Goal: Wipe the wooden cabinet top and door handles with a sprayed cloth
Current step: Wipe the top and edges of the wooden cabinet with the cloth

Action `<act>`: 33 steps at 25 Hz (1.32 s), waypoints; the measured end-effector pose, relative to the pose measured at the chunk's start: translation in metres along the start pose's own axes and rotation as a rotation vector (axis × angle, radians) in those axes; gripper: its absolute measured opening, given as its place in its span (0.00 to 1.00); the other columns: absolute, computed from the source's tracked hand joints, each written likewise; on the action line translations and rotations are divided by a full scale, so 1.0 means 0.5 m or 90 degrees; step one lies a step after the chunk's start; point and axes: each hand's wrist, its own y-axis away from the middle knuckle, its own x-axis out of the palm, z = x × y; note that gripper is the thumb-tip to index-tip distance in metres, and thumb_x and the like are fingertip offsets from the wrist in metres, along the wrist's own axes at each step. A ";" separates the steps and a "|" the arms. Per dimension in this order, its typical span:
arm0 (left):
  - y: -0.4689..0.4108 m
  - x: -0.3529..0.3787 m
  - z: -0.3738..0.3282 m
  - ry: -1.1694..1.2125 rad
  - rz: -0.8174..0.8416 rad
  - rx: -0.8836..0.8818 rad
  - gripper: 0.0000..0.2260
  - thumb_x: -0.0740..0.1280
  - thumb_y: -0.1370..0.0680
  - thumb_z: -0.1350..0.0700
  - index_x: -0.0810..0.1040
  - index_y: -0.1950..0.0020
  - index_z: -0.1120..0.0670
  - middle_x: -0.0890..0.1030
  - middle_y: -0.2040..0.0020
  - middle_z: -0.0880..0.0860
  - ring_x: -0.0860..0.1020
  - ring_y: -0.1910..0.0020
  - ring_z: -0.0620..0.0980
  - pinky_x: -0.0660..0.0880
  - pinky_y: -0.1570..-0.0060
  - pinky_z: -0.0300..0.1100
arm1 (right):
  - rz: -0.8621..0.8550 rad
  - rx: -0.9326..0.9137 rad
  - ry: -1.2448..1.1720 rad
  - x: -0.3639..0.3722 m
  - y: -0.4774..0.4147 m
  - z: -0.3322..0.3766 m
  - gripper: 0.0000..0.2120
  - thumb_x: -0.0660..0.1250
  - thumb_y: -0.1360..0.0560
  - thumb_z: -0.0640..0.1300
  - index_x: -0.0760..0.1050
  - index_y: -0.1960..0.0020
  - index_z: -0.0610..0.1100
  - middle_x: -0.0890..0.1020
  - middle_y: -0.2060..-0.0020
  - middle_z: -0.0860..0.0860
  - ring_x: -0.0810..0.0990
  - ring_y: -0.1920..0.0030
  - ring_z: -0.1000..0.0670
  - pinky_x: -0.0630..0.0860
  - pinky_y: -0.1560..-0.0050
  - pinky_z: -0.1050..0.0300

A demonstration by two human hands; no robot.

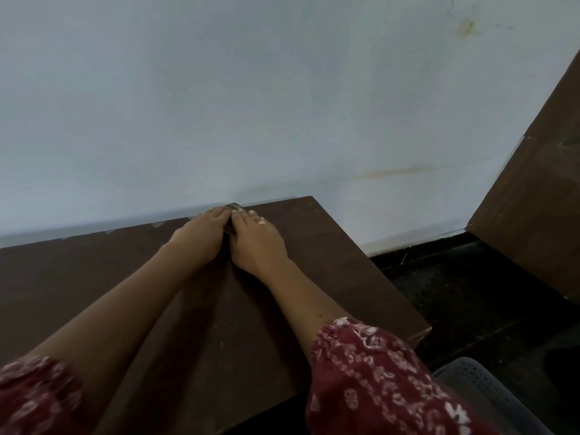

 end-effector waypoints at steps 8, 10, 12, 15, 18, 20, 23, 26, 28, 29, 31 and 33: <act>0.066 0.016 -0.109 0.067 -0.014 0.052 0.24 0.52 0.19 0.62 0.52 0.24 0.56 0.51 0.21 0.53 0.48 0.22 0.53 0.46 0.25 0.49 | 0.036 -0.036 0.016 -0.070 0.113 -0.084 0.22 0.55 0.21 0.44 0.59 0.27 0.44 0.65 0.26 0.48 0.61 0.26 0.48 0.60 0.28 0.54; 0.031 0.022 -0.148 0.086 -0.024 0.067 0.25 0.53 0.20 0.63 0.52 0.24 0.57 0.51 0.21 0.54 0.48 0.22 0.53 0.45 0.24 0.48 | 0.020 0.023 0.050 -0.073 0.108 -0.117 0.21 0.52 0.20 0.44 0.59 0.27 0.46 0.64 0.26 0.49 0.60 0.25 0.48 0.58 0.27 0.51; -0.008 0.029 -0.165 0.080 -0.037 0.067 0.25 0.52 0.20 0.63 0.52 0.24 0.57 0.51 0.21 0.54 0.47 0.22 0.52 0.44 0.24 0.47 | 0.021 0.087 0.065 -0.066 0.082 -0.135 0.21 0.50 0.19 0.45 0.57 0.26 0.46 0.62 0.25 0.49 0.57 0.25 0.46 0.55 0.26 0.49; -0.049 0.027 -0.132 0.040 -0.079 0.044 0.22 0.51 0.19 0.61 0.56 0.24 0.57 0.55 0.22 0.54 0.51 0.22 0.51 0.47 0.23 0.46 | 0.012 0.112 0.058 -0.038 0.021 -0.125 0.22 0.49 0.19 0.45 0.57 0.26 0.45 0.60 0.25 0.48 0.56 0.24 0.44 0.53 0.26 0.48; -0.053 0.013 -0.052 0.059 -0.100 0.016 0.21 0.52 0.19 0.61 0.59 0.25 0.57 0.59 0.23 0.53 0.56 0.24 0.50 0.57 0.26 0.47 | -0.018 0.062 0.071 0.002 -0.036 -0.071 0.21 0.51 0.20 0.43 0.59 0.27 0.42 0.65 0.26 0.46 0.60 0.26 0.45 0.56 0.28 0.48; -0.034 0.013 0.022 0.073 -0.097 -0.011 0.22 0.53 0.20 0.62 0.59 0.25 0.56 0.59 0.23 0.52 0.57 0.24 0.49 0.62 0.27 0.50 | -0.042 0.014 0.062 0.035 -0.061 -0.011 0.21 0.54 0.22 0.41 0.63 0.29 0.41 0.69 0.29 0.44 0.66 0.29 0.45 0.59 0.30 0.49; 0.029 0.009 0.155 0.051 -0.085 -0.060 0.23 0.55 0.21 0.63 0.60 0.26 0.57 0.60 0.24 0.53 0.59 0.24 0.50 0.63 0.28 0.53 | -0.033 -0.062 -0.001 0.087 -0.086 0.118 0.20 0.57 0.24 0.40 0.68 0.33 0.37 0.73 0.33 0.41 0.71 0.34 0.41 0.62 0.32 0.48; 0.110 -0.013 0.239 0.029 -0.060 -0.103 0.25 0.57 0.22 0.64 0.58 0.25 0.59 0.59 0.23 0.56 0.59 0.24 0.52 0.60 0.26 0.51 | -0.023 -0.108 -0.044 0.111 -0.076 0.225 0.21 0.56 0.23 0.40 0.65 0.32 0.36 0.71 0.32 0.40 0.67 0.31 0.41 0.59 0.30 0.47; 0.164 -0.022 0.244 0.029 -0.039 -0.135 0.26 0.58 0.22 0.64 0.57 0.24 0.58 0.57 0.22 0.55 0.58 0.24 0.52 0.59 0.26 0.50 | 0.015 -0.145 -0.038 0.106 -0.045 0.250 0.22 0.54 0.21 0.42 0.60 0.28 0.37 0.66 0.28 0.41 0.62 0.27 0.42 0.54 0.28 0.49; 0.185 -0.020 0.234 0.033 -0.038 -0.147 0.26 0.58 0.22 0.63 0.56 0.24 0.57 0.56 0.22 0.54 0.57 0.23 0.52 0.58 0.25 0.50 | 0.033 -0.166 -0.030 0.097 -0.026 0.247 0.22 0.53 0.20 0.42 0.58 0.27 0.38 0.64 0.27 0.42 0.60 0.26 0.43 0.54 0.27 0.50; 0.211 -0.013 0.190 0.063 -0.053 -0.145 0.26 0.58 0.21 0.63 0.56 0.24 0.56 0.54 0.22 0.53 0.54 0.23 0.51 0.56 0.25 0.48 | 0.058 -0.191 -0.017 0.068 0.012 0.212 0.23 0.53 0.20 0.43 0.58 0.27 0.39 0.63 0.26 0.43 0.59 0.26 0.44 0.54 0.27 0.51; 0.216 -0.005 0.129 0.099 -0.070 -0.115 0.25 0.57 0.21 0.63 0.56 0.24 0.56 0.54 0.22 0.53 0.53 0.22 0.51 0.54 0.24 0.46 | 0.070 -0.177 -0.008 0.038 0.046 0.163 0.23 0.54 0.20 0.43 0.58 0.27 0.40 0.63 0.26 0.44 0.60 0.26 0.45 0.55 0.27 0.50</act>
